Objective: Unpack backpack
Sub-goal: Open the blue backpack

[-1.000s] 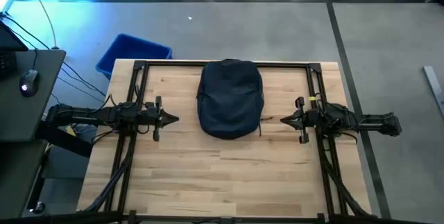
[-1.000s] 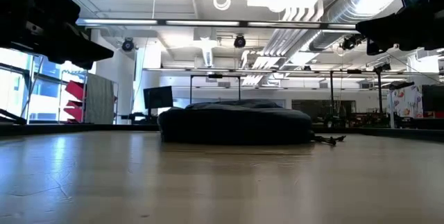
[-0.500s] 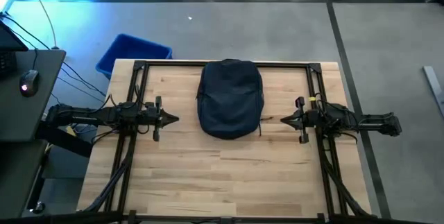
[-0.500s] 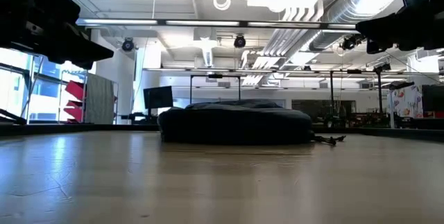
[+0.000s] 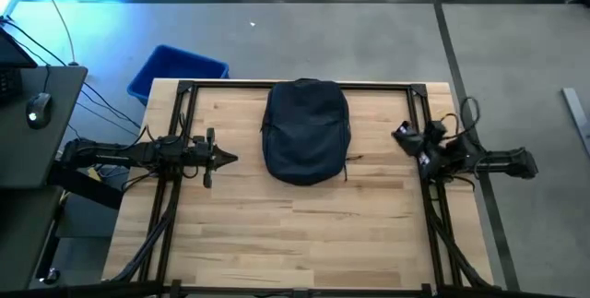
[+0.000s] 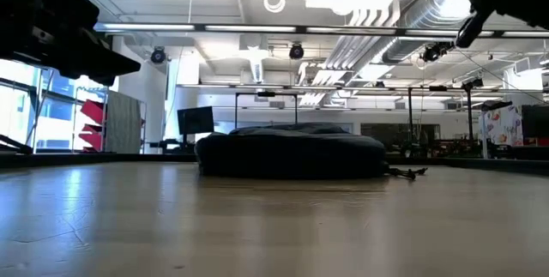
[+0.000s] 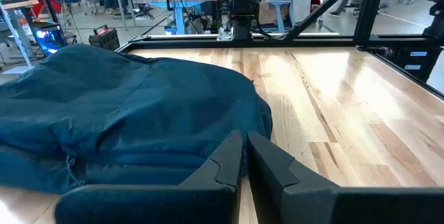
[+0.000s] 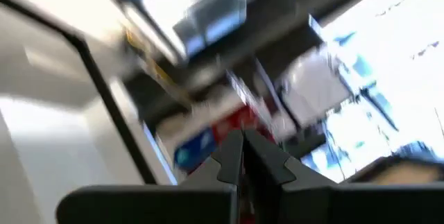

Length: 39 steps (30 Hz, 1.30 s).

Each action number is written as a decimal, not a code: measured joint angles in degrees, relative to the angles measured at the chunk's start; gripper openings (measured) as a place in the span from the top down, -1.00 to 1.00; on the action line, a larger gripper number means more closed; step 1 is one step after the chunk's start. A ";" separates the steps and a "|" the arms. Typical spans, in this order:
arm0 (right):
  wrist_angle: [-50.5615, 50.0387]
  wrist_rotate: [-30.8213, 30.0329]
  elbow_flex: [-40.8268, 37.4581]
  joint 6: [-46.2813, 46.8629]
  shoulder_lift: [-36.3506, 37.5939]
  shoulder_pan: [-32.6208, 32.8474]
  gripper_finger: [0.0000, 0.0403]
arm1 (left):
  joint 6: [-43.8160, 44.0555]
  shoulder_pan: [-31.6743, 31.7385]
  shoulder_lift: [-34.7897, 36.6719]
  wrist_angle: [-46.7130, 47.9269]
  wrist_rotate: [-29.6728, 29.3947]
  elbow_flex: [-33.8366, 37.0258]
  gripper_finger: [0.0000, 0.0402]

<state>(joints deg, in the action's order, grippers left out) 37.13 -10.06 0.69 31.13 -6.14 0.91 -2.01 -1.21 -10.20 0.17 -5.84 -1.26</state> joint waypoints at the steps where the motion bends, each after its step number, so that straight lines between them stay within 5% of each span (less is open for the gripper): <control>1: 3.87 -2.13 0.00 -0.02 -1.29 0.00 1.00 | -1.06 0.05 -0.24 -0.13 -0.78 0.00 1.00; 4: 13.97 -10.22 0.17 1.33 -5.39 0.00 1.00 | -5.69 0.13 -0.33 -0.37 -2.53 0.01 1.00; 8: 12.25 -15.66 2.04 4.20 -13.09 -0.24 1.00 | -9.58 0.09 -0.30 -0.42 -2.83 0.00 1.00; 16: 4.48 -5.74 17.71 -1.48 -33.46 -0.92 1.00 | -9.06 0.09 -0.30 -0.45 -3.07 0.00 1.00; 21: -17.28 3.89 34.95 -11.90 -44.57 -0.92 1.00 | -9.06 0.11 -0.30 -0.47 -3.09 0.00 1.00; 30: -69.98 6.23 68.17 -14.58 -66.75 -0.94 1.00 | -1.61 0.11 -0.30 -0.47 -3.13 0.00 1.00; 39: -77.64 13.45 79.37 -21.33 -88.10 -0.40 0.80 | 0.47 0.11 -0.30 -0.49 -3.27 0.00 1.00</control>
<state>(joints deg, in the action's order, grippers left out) -40.51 3.38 80.06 9.81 -94.24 0.51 -1.54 -1.10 -10.50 -0.32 -9.10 -1.26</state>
